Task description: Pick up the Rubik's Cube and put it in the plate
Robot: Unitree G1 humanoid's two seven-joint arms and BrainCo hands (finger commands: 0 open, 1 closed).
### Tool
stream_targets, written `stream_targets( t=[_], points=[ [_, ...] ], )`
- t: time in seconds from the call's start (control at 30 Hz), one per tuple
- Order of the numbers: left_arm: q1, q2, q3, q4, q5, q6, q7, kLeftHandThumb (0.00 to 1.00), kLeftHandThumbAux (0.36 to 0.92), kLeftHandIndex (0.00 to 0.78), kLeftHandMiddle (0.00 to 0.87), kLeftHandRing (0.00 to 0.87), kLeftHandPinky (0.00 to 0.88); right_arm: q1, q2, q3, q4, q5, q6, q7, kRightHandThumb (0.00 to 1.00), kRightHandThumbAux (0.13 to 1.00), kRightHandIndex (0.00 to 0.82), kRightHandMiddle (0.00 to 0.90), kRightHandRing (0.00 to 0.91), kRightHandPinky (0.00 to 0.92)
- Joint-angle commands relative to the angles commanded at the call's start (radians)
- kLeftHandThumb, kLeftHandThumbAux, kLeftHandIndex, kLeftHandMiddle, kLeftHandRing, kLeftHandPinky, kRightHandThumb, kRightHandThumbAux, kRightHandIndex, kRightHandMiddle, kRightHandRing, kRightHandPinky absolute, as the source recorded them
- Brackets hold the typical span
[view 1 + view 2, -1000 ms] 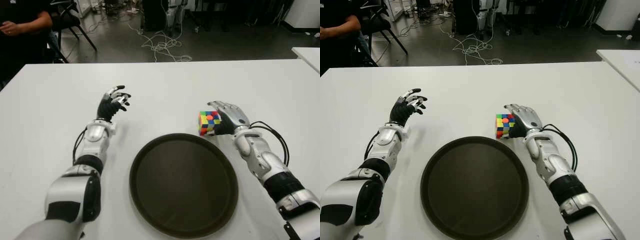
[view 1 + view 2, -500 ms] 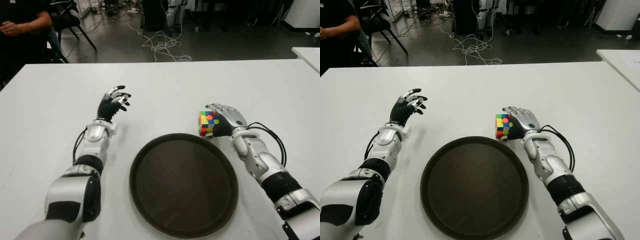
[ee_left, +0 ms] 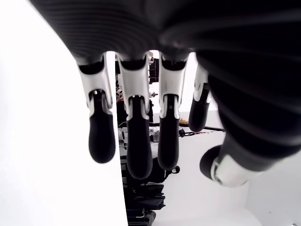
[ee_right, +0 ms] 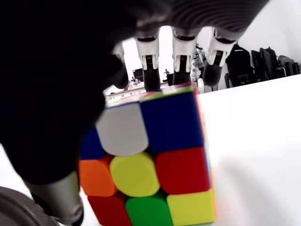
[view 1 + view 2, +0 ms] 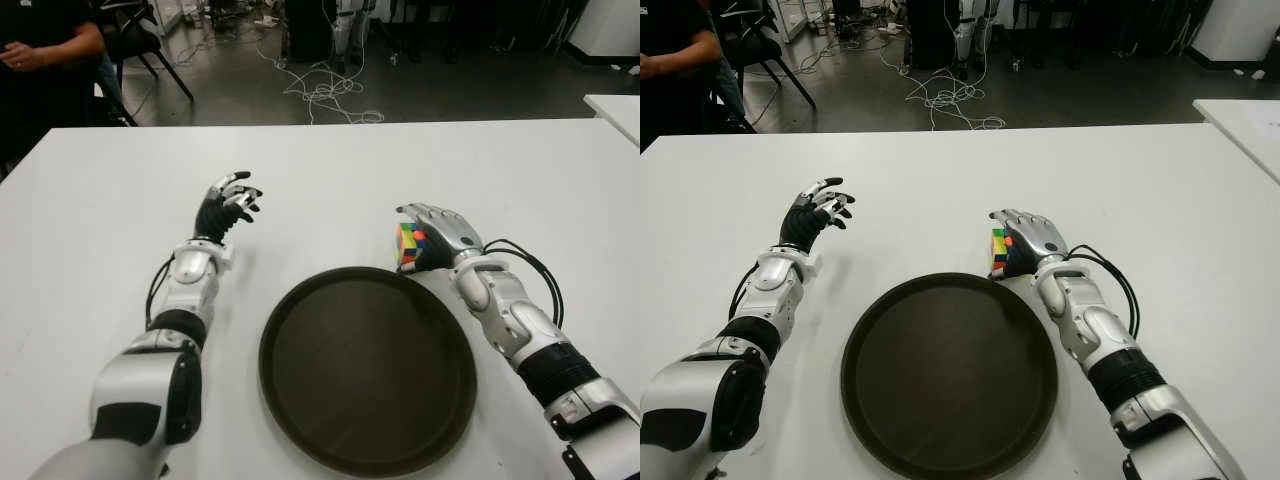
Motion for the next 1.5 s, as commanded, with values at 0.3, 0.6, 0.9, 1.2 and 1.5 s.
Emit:
stream_targets(
  t=[0.3,0.6,0.9,1.2,1.5],
  points=[
    [-0.001,-0.001,-0.003,0.001,0.004,0.003,0.013,0.122,0.669,0.233,0.407,0.500,0.554,-0.004,0.011,0.002,0.034,0.002,-0.024,-0.034,0.000,0.787,0.147,0.171,0.176,0.167],
    [-0.001,0.000,-0.004,0.003,0.001,0.004,0.009,0.151,0.667,0.236,0.421,0.510,0.569,-0.005,0.023,-0.001,0.055,0.007,-0.032,-0.079,0.000,0.787,0.139,0.170,0.181,0.165],
    [0.001,0.001,-0.001,0.003,-0.002,-0.001,0.004,0.131,0.659,0.236,0.422,0.507,0.562,0.007,0.032,-0.010,0.049,0.003,-0.032,-0.144,0.000,0.792,0.140,0.172,0.186,0.191],
    [0.004,0.004,0.001,0.001,-0.005,-0.002,-0.001,0.126,0.674,0.232,0.413,0.505,0.557,0.014,0.042,-0.024,0.070,0.018,-0.085,-0.261,0.000,0.848,0.148,0.201,0.221,0.244],
    [0.008,0.007,0.000,-0.003,-0.005,-0.010,-0.009,0.118,0.689,0.238,0.433,0.512,0.565,0.011,0.053,-0.034,0.088,0.028,-0.088,-0.284,0.000,0.871,0.163,0.217,0.235,0.252]
  ],
)
